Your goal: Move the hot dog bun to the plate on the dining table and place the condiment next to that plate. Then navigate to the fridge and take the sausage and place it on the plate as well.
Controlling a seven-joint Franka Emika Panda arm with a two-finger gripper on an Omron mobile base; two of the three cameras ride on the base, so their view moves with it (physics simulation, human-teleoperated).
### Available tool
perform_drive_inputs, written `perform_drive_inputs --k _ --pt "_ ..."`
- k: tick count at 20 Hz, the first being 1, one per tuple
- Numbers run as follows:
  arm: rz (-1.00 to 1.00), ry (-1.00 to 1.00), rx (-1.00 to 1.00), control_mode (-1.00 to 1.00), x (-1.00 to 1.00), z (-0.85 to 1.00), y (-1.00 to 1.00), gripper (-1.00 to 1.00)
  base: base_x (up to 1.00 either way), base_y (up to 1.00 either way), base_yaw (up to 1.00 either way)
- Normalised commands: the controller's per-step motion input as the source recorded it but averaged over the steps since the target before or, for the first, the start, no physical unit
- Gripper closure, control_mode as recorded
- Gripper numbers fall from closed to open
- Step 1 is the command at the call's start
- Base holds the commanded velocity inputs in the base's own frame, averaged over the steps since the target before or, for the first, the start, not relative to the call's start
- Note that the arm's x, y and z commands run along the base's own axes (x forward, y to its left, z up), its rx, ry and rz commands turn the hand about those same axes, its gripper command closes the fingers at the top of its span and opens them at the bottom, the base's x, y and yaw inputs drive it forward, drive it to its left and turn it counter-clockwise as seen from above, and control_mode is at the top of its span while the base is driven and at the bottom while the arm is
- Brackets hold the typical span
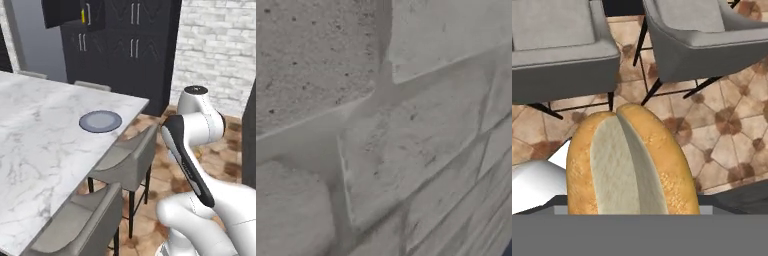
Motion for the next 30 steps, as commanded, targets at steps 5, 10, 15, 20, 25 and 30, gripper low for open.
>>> perform_drive_inputs --k 5,10,15,20,25,30 --pt "0.0 0.0 0.0 1.0 0.0 0.0 0.0 1.0 0.72 -0.57 0.48" --pt "0.0 0.0 0.0 1.0 0.0 0.0 0.0 1.0 0.69 -0.61 0.46" --pt "0.0 0.0 0.0 1.0 0.0 0.0 0.0 1.0 0.71 -0.58 0.47" --pt "0.0 0.0 0.0 1.0 0.0 0.0 0.0 1.0 0.79 -0.4 0.56" --pt "0.0 0.0 0.0 1.0 0.0 0.0 0.0 1.0 0.73 -0.39 0.58" --pt "0.0 0.0 0.0 1.0 0.0 0.0 0.0 1.0 0.75 -0.44 0.57"
